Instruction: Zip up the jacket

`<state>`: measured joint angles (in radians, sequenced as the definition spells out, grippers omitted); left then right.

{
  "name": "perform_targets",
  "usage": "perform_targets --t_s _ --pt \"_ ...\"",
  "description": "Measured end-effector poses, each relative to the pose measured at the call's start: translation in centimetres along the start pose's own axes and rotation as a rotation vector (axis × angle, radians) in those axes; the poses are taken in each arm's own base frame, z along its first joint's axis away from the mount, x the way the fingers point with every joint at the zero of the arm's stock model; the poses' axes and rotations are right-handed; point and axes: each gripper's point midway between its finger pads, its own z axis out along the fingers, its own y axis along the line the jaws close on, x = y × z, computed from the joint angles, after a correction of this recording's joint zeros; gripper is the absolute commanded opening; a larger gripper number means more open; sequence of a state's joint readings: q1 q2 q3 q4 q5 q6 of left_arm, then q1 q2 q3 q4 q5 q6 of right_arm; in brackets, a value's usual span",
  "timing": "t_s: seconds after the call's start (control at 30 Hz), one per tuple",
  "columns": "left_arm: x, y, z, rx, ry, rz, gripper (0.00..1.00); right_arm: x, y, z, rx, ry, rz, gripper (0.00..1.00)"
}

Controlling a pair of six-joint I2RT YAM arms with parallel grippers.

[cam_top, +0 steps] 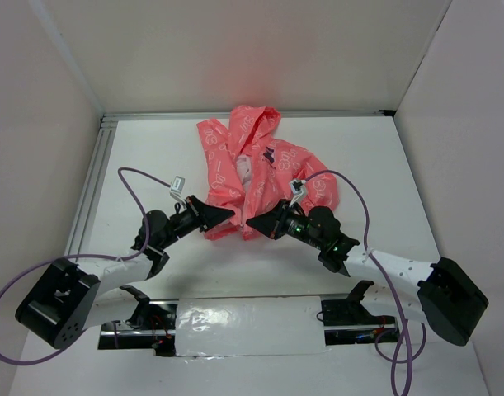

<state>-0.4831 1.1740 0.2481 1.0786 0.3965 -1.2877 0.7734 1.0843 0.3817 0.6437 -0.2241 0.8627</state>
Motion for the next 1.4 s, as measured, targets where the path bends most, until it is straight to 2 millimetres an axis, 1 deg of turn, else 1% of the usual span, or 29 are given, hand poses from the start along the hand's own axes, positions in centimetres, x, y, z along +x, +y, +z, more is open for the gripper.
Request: perform_targets --t_s 0.27,0.53,1.0,1.23,1.4 --pt "0.21 0.44 -0.05 -0.006 0.004 -0.004 0.0 -0.01 0.02 0.0 -0.001 0.0 0.0 0.0" --pt "0.08 0.11 -0.03 0.008 -0.001 0.003 0.0 -0.36 0.41 0.13 -0.01 -0.007 -0.003 0.0" --pt "0.13 0.22 -0.05 0.004 0.0 0.003 0.0 -0.34 0.11 0.3 0.0 -0.01 -0.001 0.0" --pt "0.42 0.67 -0.31 -0.012 0.006 0.0 0.0 -0.48 0.26 0.24 -0.003 -0.015 -0.002 0.0" --pt "0.61 0.47 -0.51 -0.015 0.012 0.021 0.0 -0.49 0.23 0.23 -0.002 -0.016 -0.002 0.0"
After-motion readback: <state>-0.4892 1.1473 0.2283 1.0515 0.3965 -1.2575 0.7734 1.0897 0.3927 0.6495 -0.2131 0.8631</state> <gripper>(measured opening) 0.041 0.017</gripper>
